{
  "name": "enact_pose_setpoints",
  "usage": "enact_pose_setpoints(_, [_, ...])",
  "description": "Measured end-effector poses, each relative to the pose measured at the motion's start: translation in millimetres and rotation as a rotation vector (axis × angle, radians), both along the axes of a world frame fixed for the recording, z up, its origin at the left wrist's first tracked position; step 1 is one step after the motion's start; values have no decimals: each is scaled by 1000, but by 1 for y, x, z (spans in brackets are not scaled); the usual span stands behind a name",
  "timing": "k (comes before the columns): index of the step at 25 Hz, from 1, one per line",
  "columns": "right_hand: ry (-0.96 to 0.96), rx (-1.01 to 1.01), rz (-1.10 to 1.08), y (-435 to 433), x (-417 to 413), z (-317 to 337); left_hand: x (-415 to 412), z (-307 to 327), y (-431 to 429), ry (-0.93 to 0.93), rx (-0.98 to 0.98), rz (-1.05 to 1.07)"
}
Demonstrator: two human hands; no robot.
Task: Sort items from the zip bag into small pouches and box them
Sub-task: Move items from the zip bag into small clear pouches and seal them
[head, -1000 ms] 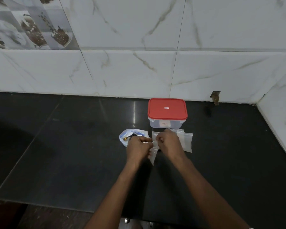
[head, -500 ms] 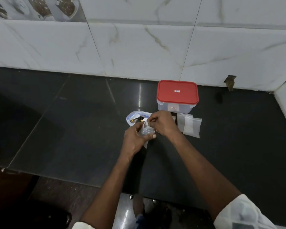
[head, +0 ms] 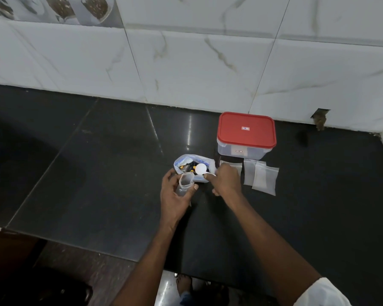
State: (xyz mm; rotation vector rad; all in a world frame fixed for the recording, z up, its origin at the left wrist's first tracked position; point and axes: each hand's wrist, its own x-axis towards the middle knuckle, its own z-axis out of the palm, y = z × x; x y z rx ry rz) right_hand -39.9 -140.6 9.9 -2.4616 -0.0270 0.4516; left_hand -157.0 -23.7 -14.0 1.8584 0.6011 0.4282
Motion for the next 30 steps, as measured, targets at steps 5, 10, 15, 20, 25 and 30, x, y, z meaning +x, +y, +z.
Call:
enact_pose_setpoints(5, [-281,-76,176,-1,1,1,9,-14,6,18,-100,0])
enact_pose_setpoints(10, [-673,-236,459,-5,1,-7,5,-20,3,0,-207,-2])
enact_pose_setpoints(15, [-702,-253,624,-5,0,-24,6,-27,2,-11,-288,-24])
enact_pose_setpoints(20, [-721,-181,586,-4,7,-20,8,-26,-1,-5,-313,1])
enact_pose_setpoints(25, [-734,-260,770,-7,9,-17,9,-25,-3,-13,-320,4])
enact_pose_setpoints(30, [-696,-241,790,-5,10,-16,9,-28,-11,-13,-319,25])
